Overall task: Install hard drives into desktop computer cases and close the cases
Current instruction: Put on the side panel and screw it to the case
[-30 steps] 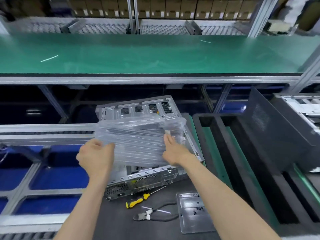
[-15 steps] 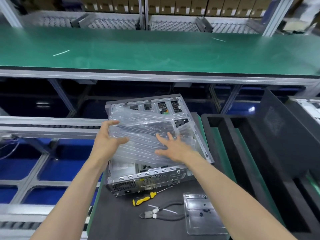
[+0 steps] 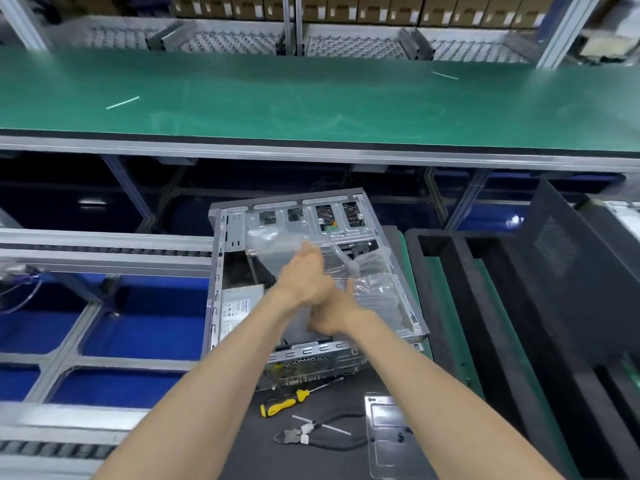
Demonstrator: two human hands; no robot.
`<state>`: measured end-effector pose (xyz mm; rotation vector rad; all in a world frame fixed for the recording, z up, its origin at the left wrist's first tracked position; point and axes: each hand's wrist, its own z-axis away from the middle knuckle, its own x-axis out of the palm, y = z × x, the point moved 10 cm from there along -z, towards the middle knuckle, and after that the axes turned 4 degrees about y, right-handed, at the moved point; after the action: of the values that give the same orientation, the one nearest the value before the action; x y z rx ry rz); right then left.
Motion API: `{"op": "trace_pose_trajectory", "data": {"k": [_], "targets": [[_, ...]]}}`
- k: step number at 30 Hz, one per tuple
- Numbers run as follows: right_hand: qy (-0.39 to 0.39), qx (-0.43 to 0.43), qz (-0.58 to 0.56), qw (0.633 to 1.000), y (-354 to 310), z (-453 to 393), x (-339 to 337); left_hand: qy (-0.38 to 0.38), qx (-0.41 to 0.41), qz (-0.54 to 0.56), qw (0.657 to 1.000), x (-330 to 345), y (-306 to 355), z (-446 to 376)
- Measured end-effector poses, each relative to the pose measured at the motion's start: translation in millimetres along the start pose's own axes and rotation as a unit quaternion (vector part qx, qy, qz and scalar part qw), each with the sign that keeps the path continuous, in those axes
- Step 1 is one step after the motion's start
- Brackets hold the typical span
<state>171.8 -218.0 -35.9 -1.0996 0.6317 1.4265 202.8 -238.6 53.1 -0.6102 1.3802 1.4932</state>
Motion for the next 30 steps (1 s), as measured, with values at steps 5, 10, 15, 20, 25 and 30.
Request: {"op": "trace_pose_trajectory", "data": {"k": [5, 10, 15, 20, 25, 30], "targets": [[0.084, -0.044, -0.225, 0.970, 26, 9, -21, -0.029, -0.026, -0.080, 0.996, 29, -25, -19], [0.186, 0.018, -0.255, 0.949, 68, 18, -40, -0.024, -0.054, -0.145, 0.988, 58, -38, -32], [0.258, 0.098, -0.093, 0.957, 83, 32, -44, 0.057, -0.102, -0.104, 0.988, 54, -53, -40], [0.111, 0.135, -0.104, 0.979, 88, 24, -7, 0.056, -0.120, -0.069, 0.989, 53, -58, -44], [0.013, 0.140, -0.215, 0.966, 89, 24, -3, 0.048, -0.041, -0.028, 0.998, 59, -48, -34], [-0.002, 0.141, -0.260, 0.955, 88, 29, -5, 0.065, -0.004, 0.042, 0.997, 57, -47, -24]]}}
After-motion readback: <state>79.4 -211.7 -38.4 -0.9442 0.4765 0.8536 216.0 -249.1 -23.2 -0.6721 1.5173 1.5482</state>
